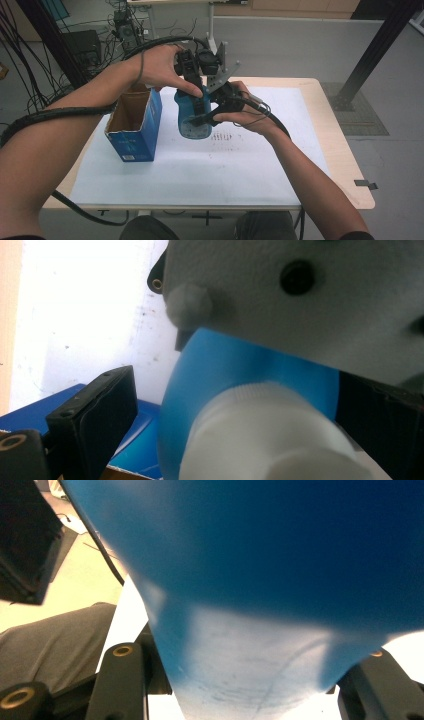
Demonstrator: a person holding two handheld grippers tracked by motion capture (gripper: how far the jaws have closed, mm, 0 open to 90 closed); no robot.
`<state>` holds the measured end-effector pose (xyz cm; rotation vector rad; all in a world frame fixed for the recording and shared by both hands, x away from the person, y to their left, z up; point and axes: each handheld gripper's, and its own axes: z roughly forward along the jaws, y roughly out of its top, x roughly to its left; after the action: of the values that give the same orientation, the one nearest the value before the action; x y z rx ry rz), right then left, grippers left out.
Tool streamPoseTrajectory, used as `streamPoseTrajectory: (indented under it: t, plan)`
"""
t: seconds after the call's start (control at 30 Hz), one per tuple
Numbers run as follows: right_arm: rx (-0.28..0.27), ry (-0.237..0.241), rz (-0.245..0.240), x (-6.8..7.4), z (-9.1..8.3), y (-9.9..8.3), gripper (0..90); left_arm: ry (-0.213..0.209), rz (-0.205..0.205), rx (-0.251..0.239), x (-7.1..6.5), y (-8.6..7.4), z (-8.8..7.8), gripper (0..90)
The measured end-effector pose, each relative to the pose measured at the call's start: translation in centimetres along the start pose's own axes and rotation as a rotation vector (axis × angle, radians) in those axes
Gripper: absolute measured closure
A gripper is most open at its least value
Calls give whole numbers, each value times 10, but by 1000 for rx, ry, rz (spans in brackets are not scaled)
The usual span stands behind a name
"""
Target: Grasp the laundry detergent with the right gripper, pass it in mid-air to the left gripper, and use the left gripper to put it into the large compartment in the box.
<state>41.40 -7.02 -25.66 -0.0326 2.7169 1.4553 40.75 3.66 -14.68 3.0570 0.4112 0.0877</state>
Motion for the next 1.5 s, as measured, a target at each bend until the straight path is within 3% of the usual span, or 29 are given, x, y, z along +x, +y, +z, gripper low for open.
streamPoseTrajectory:
  t: [1.1,1.5]
  plan:
    - [-7,-3,-5,0,-4,0,444,11,14,-2,-1,5,-2,58]
    - [-7,0,-11,0,-2,0,444,12,13,19,0,3,1,60]
